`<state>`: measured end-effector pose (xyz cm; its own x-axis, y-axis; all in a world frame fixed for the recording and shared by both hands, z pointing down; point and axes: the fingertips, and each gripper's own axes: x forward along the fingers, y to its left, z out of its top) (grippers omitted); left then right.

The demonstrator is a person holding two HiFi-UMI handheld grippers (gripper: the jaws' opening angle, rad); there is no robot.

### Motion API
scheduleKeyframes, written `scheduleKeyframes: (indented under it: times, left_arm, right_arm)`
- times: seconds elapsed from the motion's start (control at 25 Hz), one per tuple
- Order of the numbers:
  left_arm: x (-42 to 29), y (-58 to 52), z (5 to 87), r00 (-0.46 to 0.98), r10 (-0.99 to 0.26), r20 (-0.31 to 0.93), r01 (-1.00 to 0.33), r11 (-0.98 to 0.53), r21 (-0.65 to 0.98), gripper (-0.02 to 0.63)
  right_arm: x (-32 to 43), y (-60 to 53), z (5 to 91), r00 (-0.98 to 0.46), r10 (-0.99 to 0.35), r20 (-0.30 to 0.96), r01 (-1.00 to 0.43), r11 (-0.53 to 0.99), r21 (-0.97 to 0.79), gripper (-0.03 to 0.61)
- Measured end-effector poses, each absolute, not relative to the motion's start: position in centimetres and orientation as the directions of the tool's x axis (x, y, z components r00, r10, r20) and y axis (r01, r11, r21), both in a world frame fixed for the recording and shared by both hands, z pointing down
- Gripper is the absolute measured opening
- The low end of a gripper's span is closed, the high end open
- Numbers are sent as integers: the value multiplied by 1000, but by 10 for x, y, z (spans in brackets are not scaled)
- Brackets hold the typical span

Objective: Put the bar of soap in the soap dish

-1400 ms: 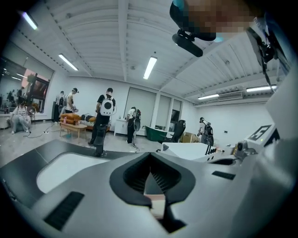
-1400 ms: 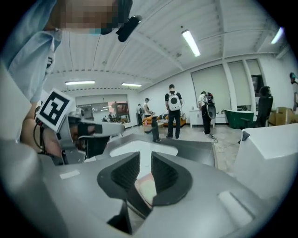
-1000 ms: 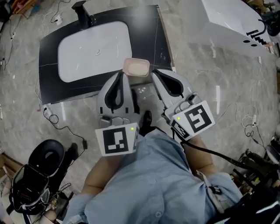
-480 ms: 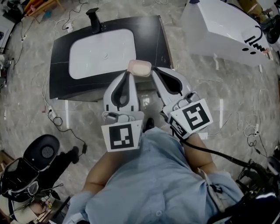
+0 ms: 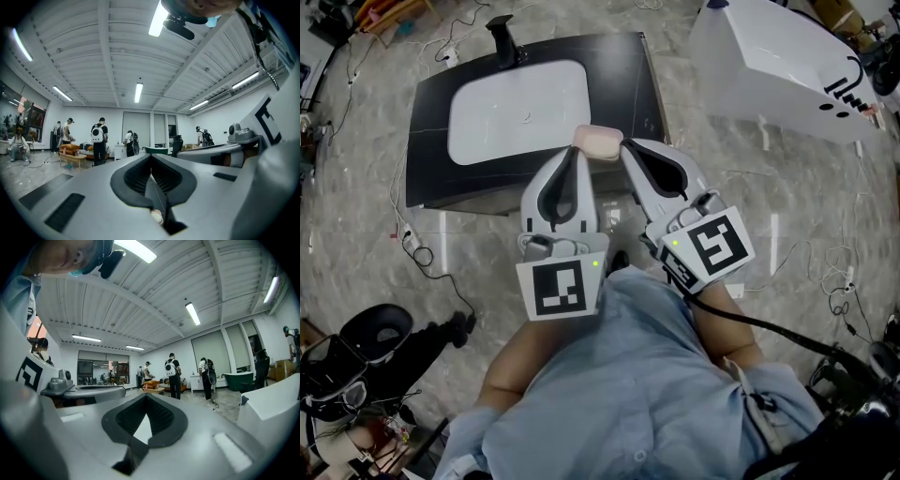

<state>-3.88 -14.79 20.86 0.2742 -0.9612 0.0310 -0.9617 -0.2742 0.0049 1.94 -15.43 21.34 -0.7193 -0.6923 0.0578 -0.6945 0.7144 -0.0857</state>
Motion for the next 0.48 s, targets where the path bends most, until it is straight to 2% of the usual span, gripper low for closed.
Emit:
scheduleKeyframes:
  times: [0.48]
  left_arm:
    - [-26,-161,217,282,-958,53,-959,-282,6,8]
  right_arm:
    - [30,-167,220,-725,-686,57,-688,718,-104,0]
